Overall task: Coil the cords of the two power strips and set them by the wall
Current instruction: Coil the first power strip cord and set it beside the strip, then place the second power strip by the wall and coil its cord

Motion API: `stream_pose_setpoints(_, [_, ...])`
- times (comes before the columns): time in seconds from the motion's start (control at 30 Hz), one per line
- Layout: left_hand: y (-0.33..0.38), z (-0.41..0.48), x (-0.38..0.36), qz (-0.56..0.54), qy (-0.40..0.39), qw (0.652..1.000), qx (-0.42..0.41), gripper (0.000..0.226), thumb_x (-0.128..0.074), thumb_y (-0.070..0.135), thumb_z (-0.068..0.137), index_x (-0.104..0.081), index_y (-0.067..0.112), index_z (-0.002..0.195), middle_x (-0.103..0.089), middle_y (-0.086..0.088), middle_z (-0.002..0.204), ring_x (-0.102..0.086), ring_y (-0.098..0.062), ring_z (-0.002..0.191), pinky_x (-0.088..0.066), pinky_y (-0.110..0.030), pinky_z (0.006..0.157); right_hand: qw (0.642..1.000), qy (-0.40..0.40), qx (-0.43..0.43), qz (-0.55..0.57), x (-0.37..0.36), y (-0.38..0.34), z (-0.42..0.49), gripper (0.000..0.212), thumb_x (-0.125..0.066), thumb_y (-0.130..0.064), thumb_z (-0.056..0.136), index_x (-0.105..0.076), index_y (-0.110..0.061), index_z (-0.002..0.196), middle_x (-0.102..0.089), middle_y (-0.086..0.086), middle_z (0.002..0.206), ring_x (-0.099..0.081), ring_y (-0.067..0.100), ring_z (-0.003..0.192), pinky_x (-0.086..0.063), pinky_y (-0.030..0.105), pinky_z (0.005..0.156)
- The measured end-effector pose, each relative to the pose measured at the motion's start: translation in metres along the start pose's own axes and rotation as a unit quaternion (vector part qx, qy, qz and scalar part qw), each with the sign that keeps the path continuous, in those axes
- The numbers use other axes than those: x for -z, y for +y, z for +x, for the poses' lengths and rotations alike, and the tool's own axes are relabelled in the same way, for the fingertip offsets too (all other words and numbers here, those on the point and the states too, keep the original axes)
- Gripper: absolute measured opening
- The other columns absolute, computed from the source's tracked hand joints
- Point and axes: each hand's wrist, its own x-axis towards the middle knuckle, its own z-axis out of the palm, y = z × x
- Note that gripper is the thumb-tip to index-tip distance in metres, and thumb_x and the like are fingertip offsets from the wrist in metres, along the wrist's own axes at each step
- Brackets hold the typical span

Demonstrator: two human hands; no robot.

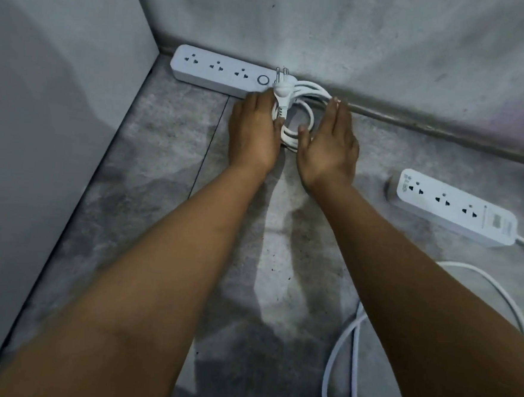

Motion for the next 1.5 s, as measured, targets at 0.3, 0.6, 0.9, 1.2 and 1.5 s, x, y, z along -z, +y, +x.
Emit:
stream_pose_setpoints(0.3, [0.002, -0.018, -0.017, 0.156, -0.083, 0.974, -0.144, 0.066, -0.029, 0.026, 0.1, 0.005, 0.01, 0.154, 0.011, -0.008, 0.163, 0.01, -0.021, 0.15, 0.005, -0.037, 0.122, 0.995, -0.046, 0.047, -0.071, -0.014, 0.02, -0.004, 0.066, -0.015, -0.048, 0.102, 0.003, -0.015, 0.156, 0.01, 0.003, 0.164, 0.007, 0.016, 0.151, 0.004, 0.036, 0.123])
stream_pose_setpoints(0.6, [-0.004, 0.0, -0.009, 0.268, -0.126, 0.933, -0.205, 0.062, -0.014, 0.035, 0.1, 0.005, 0.01, 0.154, 0.012, -0.008, 0.163, 0.01, -0.023, 0.15, 0.001, -0.045, 0.121, 0.988, -0.072, 0.081, -0.108, -0.009, 0.035, 0.002, 0.06, -0.015, -0.041, 0.104, 0.004, -0.018, 0.156, 0.012, 0.0, 0.164, 0.009, 0.016, 0.151, 0.006, 0.038, 0.122])
stream_pose_setpoints(0.9, [0.017, -0.017, 0.008, 0.294, -0.152, 0.924, -0.194, 0.061, -0.013, 0.041, 0.103, 0.009, 0.015, 0.154, 0.017, -0.002, 0.162, 0.016, -0.023, 0.149, 0.009, -0.047, 0.12, 0.989, -0.054, 0.082, -0.112, 0.024, 0.066, -0.03, 0.06, -0.022, -0.037, 0.104, -0.004, -0.014, 0.156, -0.001, 0.006, 0.165, 0.001, 0.021, 0.152, 0.001, 0.039, 0.123])
stream_pose_setpoints(1.2, [0.079, -0.093, 0.018, 0.247, -0.203, 0.924, -0.208, 0.062, -0.017, 0.043, 0.103, -0.002, 0.012, 0.155, 0.007, -0.005, 0.164, 0.011, -0.021, 0.15, 0.008, -0.045, 0.121, 0.991, -0.027, 0.032, -0.127, 0.083, 0.106, -0.104, 0.062, -0.025, -0.04, 0.104, -0.008, -0.011, 0.156, -0.007, 0.008, 0.164, -0.004, 0.023, 0.152, -0.003, 0.041, 0.123])
stream_pose_setpoints(1.5, [0.138, -0.166, 0.016, 0.205, -0.29, 0.914, -0.199, 0.063, -0.017, 0.045, 0.103, -0.002, 0.012, 0.155, 0.005, -0.009, 0.163, 0.007, -0.023, 0.151, 0.005, -0.044, 0.121, 0.984, -0.062, -0.056, -0.158, 0.131, 0.189, -0.188, 0.064, -0.029, -0.04, 0.103, -0.008, -0.012, 0.156, -0.008, 0.007, 0.164, -0.006, 0.022, 0.152, -0.006, 0.041, 0.123])
